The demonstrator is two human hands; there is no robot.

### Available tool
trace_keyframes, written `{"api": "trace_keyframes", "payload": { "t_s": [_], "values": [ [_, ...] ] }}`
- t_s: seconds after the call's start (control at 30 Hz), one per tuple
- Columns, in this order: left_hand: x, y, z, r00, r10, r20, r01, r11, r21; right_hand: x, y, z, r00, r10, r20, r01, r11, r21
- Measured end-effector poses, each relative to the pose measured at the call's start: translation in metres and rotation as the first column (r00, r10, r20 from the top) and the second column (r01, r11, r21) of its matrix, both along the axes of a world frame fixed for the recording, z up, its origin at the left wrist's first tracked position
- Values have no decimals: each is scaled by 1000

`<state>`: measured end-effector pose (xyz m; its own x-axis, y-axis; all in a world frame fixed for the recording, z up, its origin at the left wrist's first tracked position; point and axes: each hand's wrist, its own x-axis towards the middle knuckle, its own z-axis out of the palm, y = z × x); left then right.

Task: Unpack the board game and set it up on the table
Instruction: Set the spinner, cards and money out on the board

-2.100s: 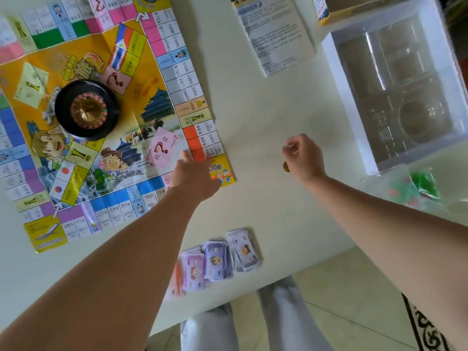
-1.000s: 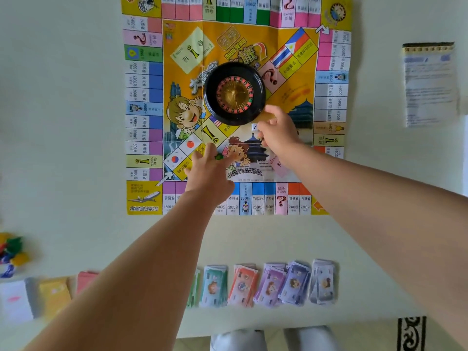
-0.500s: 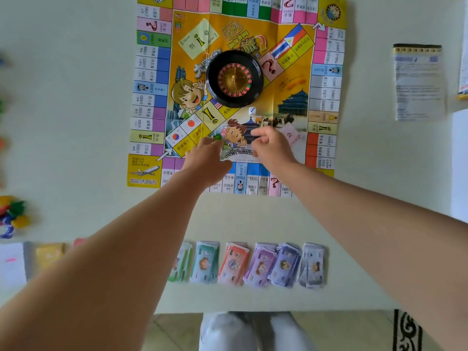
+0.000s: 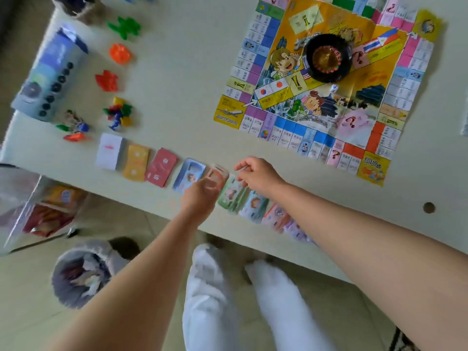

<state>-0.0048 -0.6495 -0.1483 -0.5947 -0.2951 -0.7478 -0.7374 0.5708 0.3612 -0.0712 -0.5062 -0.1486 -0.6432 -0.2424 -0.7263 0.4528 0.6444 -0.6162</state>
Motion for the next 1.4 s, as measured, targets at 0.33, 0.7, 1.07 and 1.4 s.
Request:
{"api": "trace_keyframes", "payload": {
  "t_s": [0.33, 0.7, 1.07, 1.4],
  "values": [
    [74, -144, -5, 868, 494, 43, -489, 838, 240, 38, -157, -3, 986, 164, -9, -164, 986, -3],
    [59, -254, -22, 739, 671, 60, -670, 723, 169, 4, -282, -11, 931, 277, -239, -245, 957, 154],
    [37, -277, -45, 186, 901, 391, -946, 57, 319, -21, -335, -56, 836, 494, -237, -351, 815, 461],
    [33, -278, -51, 104, 915, 389, -913, -67, 402, -8, -336, -59, 809, 507, -297, -319, 804, 503]
  ]
}}
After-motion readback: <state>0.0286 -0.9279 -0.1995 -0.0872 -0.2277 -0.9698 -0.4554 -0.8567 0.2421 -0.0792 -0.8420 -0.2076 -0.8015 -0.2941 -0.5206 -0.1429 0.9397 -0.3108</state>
